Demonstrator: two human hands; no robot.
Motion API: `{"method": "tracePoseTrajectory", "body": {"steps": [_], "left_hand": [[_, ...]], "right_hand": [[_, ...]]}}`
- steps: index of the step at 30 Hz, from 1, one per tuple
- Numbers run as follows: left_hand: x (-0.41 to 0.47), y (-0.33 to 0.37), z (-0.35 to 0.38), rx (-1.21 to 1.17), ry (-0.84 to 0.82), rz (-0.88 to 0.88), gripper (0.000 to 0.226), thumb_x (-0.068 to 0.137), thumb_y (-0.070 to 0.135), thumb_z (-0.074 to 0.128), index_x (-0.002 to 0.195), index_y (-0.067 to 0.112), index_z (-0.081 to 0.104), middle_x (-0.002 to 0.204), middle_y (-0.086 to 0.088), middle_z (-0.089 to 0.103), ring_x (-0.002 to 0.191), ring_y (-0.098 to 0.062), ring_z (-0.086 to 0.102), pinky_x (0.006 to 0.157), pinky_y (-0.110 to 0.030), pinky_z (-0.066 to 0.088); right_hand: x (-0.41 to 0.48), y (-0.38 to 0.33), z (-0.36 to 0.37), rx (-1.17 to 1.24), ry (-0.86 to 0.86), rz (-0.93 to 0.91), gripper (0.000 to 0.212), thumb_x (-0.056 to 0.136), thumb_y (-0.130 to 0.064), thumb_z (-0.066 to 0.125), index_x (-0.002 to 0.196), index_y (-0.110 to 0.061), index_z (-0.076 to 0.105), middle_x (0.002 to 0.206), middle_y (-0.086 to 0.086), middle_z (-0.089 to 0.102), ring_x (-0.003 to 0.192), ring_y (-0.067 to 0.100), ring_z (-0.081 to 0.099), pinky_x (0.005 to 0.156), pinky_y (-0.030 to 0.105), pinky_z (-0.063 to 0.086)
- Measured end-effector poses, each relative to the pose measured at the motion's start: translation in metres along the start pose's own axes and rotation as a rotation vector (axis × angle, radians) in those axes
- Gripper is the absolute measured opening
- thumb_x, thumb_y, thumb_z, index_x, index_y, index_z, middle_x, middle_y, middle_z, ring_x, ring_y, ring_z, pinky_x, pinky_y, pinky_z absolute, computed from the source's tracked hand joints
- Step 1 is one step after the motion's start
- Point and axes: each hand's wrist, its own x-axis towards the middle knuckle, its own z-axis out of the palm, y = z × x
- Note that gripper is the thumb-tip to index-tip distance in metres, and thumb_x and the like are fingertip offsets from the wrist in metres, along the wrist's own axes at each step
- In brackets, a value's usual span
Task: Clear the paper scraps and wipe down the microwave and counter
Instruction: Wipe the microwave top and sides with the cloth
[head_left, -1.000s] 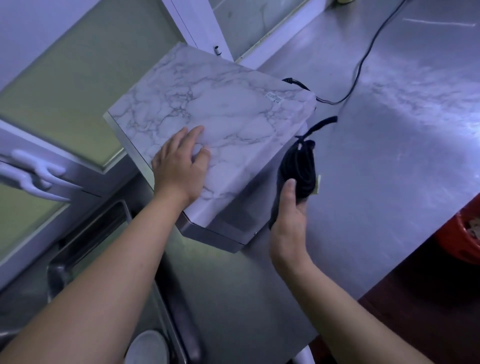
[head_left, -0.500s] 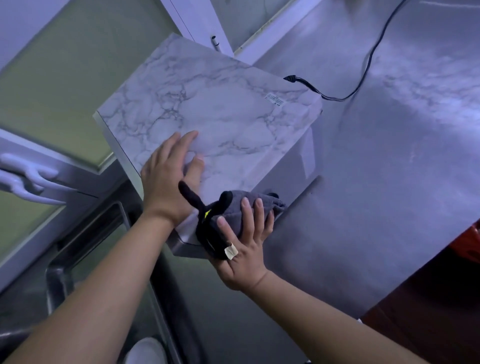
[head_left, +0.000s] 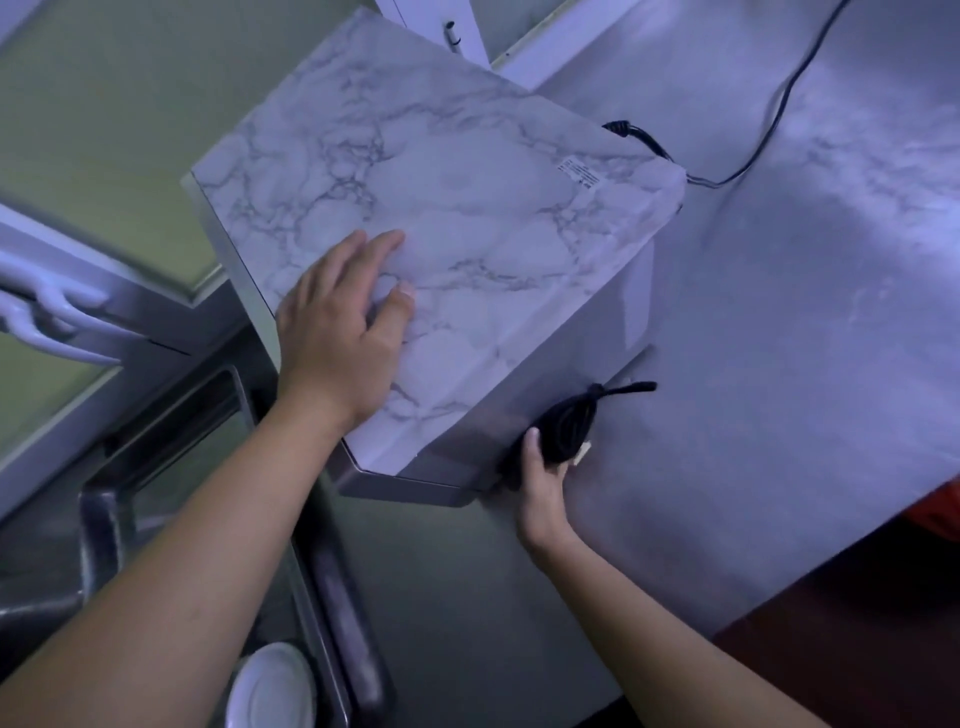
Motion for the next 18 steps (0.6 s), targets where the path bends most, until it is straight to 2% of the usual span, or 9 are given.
{"method": "tracePoseTrajectory", "body": {"steps": [1,3,6,8,12,13,15,18], "left_hand": [[0.0,0.0,0.001,0.0,-0.004,-0.004,0.055,0.091,0.048,0.035,0.145,0.042,0.043,0.159,0.01,0.033,0.146,-0.015,0.026,0.121,-0.046,0.016],[0.002,0.0,0.003,-0.001,-0.007,-0.008,0.055,0.091,0.049,0.034,0.145,0.042,0.043,0.159,0.01,0.033,0.147,-0.015,0.026,0.121,-0.047,0.016],[0.003,-0.002,0.005,0.005,-0.018,-0.018,0.057,0.089,0.051,0.033,0.145,0.043,0.043,0.159,0.01,0.033,0.147,-0.015,0.026,0.121,-0.048,0.016],[0.003,-0.003,0.006,0.018,-0.018,-0.02,0.058,0.088,0.052,0.032,0.144,0.044,0.043,0.159,0.01,0.033,0.147,-0.015,0.025,0.121,-0.046,0.016],[0.006,-0.004,0.008,0.029,-0.014,-0.004,0.058,0.089,0.053,0.031,0.145,0.044,0.041,0.16,0.008,0.032,0.147,-0.016,0.024,0.119,-0.043,0.013],[0.006,-0.004,0.008,0.03,-0.015,0.001,0.058,0.089,0.052,0.032,0.146,0.044,0.04,0.16,0.008,0.032,0.147,-0.016,0.024,0.119,-0.044,0.012],[0.006,-0.002,0.009,0.034,-0.019,0.005,0.057,0.09,0.051,0.031,0.146,0.043,0.039,0.16,0.007,0.031,0.147,-0.017,0.024,0.119,-0.044,0.012],[0.005,0.0,0.009,0.03,-0.03,0.009,0.055,0.091,0.048,0.032,0.146,0.043,0.039,0.16,0.006,0.031,0.147,-0.017,0.023,0.12,-0.043,0.012]], "right_hand": [[0.005,-0.007,-0.002,0.087,0.03,0.118,0.09,0.094,-0.064,0.047,0.16,-0.02,0.006,0.165,-0.01,0.011,0.151,0.004,0.015,0.124,0.028,0.012],[0.018,-0.021,-0.009,0.294,0.062,0.29,0.076,0.096,-0.057,0.047,0.158,-0.021,0.023,0.159,-0.006,0.035,0.143,0.012,0.037,0.119,0.033,0.028],[0.033,-0.047,-0.034,0.462,0.096,0.416,0.049,0.1,-0.058,0.043,0.138,-0.028,0.052,0.129,-0.007,0.063,0.118,0.018,0.059,0.113,0.043,0.04],[0.033,-0.063,-0.052,0.501,0.121,0.397,0.04,0.101,-0.058,0.042,0.121,-0.029,0.061,0.112,-0.004,0.072,0.105,0.019,0.066,0.106,0.044,0.047],[0.006,-0.093,-0.068,0.544,0.113,0.271,0.041,0.102,-0.055,0.042,0.11,-0.026,0.069,0.098,-0.001,0.078,0.08,0.01,0.075,0.073,0.027,0.058],[-0.002,-0.101,-0.068,0.561,0.101,0.234,0.043,0.101,-0.056,0.042,0.111,-0.024,0.07,0.097,0.0,0.078,0.08,0.011,0.075,0.072,0.026,0.059],[-0.018,-0.116,-0.063,0.569,0.077,0.175,0.053,0.099,-0.063,0.041,0.119,-0.023,0.069,0.107,0.002,0.077,0.092,0.014,0.075,0.084,0.033,0.058],[-0.044,-0.138,-0.043,0.515,0.054,0.073,0.057,0.1,-0.064,0.033,0.129,-0.025,0.063,0.116,0.0,0.075,0.106,0.012,0.071,0.095,0.032,0.051]]}}
